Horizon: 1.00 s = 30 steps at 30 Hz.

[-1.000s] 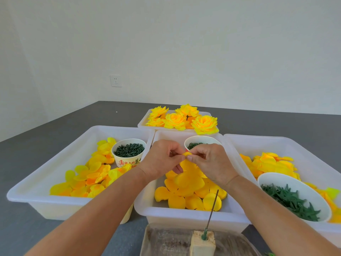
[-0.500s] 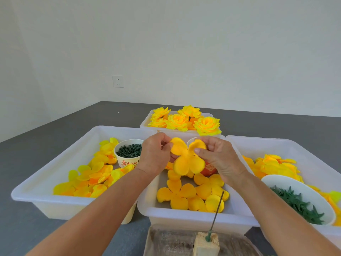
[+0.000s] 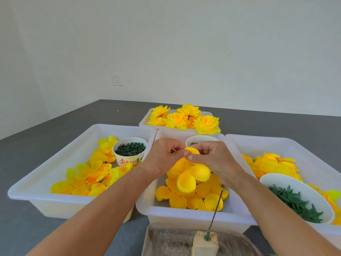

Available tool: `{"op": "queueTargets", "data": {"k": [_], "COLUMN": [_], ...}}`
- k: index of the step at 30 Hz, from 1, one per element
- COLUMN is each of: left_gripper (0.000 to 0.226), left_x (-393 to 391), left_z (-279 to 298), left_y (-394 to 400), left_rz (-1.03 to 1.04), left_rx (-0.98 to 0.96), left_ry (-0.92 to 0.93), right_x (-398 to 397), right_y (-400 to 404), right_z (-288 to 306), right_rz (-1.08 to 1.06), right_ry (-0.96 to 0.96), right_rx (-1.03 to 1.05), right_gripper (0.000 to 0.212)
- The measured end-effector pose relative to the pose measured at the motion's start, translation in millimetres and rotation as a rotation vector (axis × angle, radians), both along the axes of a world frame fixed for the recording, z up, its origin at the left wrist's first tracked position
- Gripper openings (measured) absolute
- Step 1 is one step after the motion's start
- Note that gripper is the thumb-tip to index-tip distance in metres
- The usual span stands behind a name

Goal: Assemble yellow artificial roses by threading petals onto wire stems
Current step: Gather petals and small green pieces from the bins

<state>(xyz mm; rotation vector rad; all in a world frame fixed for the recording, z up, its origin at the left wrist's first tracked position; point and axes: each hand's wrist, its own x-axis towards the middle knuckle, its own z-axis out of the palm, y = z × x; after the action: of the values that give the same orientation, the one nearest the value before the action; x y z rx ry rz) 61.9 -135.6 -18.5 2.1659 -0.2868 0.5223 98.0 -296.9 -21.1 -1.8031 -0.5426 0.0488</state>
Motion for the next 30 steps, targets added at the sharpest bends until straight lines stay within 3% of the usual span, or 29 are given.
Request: {"op": "queueTargets", "data": {"k": [2, 4, 9, 11, 13, 18, 27, 30], "left_gripper": [0.015, 0.014, 0.026, 0.027, 0.020, 0.018, 0.029, 0.036], "left_x": [-1, -3, -6, -5, -5, 0, 3, 2], "left_z": [1, 1, -3, -3, -3, -5, -1, -2], "left_y": [1, 0, -9, -8, -6, -2, 0, 3], "left_rz": [0.080, 0.129, 0.033, 0.026, 0.040, 0.100, -0.008, -0.101], "left_rx": [0.013, 0.072, 0.405, 0.411, 0.381, 0.146, -0.200, -0.372], "left_ry": [-0.090, -0.154, -0.319, -0.331, -0.347, -0.252, 0.024, 0.191], "right_x": [1, 0, -7, -8, -8, -4, 2, -1], "right_y": [0, 2, 8, 10, 10, 6, 1, -1], "right_z": [0, 0, -6, -6, -7, -1, 1, 3], "right_rz": [-0.005, -0.070, -0.221, -0.217, -0.234, -0.164, -0.179, -0.138], "right_ry": [0.152, 0.100, -0.683, -0.804, -0.768, -0.208, -0.218, -0.207], "right_rx": [0.035, 0.009, -0.521, -0.596, -0.561, -0.051, -0.043, 0.012], "right_gripper": [0.025, 0.021, 0.017, 0.017, 0.017, 0.013, 0.008, 0.007]}}
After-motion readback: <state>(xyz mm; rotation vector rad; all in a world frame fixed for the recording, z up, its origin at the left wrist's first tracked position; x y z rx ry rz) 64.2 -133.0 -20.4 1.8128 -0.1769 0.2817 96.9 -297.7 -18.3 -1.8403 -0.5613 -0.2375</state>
